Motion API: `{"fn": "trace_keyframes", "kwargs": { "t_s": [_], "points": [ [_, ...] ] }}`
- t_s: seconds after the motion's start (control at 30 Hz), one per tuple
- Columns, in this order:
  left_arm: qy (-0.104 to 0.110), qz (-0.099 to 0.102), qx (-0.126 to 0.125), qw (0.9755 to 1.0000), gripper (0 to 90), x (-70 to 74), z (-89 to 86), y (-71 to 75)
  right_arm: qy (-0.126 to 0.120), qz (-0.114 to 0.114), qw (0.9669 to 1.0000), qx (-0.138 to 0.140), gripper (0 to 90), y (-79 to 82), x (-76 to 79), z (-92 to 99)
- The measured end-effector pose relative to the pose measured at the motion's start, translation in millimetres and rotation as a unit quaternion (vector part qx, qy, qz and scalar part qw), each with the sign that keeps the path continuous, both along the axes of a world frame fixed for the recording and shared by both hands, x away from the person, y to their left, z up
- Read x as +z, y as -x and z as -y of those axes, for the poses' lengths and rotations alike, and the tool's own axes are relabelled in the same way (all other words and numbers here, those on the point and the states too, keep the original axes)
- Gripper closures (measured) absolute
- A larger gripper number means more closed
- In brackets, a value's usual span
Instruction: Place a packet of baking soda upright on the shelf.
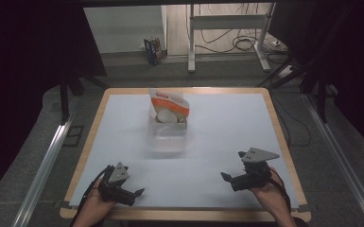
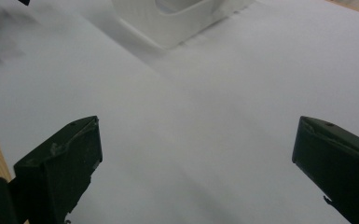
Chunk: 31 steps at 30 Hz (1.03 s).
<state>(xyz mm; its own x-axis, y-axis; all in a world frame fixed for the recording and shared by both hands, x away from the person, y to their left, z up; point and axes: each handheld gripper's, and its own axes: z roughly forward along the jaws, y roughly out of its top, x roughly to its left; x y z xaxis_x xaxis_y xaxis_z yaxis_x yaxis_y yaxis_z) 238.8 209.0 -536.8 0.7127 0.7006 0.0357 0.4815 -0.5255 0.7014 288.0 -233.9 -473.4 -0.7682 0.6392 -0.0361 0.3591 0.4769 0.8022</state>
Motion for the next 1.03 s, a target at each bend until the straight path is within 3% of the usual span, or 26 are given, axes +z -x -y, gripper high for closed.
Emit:
{"fn": "trace_keyframes", "kwargs": {
  "t_s": [0.57,0.73,0.87,1.03],
  "points": [
    [-0.003,0.0,0.001,1.0,1.2,-0.4,0.8,0.0,0.012,-0.001,0.9993,-0.035,1.8,16.5,-6.6,28.3],
    [-0.005,0.0,0.0,1.0,1.2,-0.4,1.1,0.1,0.036,-0.005,0.9982,-0.047,1.8,12.5,-16.3,34.3],
    [-0.005,0.0,0.0,1.0,1.2,-0.4,1.1,0.0,0.038,-0.025,0.9975,-0.054,1.8,7.2,-25.2,39.7],
    [-0.006,-0.001,-0.001,1.0,1.3,-0.2,1.7,-0.3,0.034,-0.029,0.9975,-0.054,1.8,6.3,-26.0,39.9]
  ]
}}
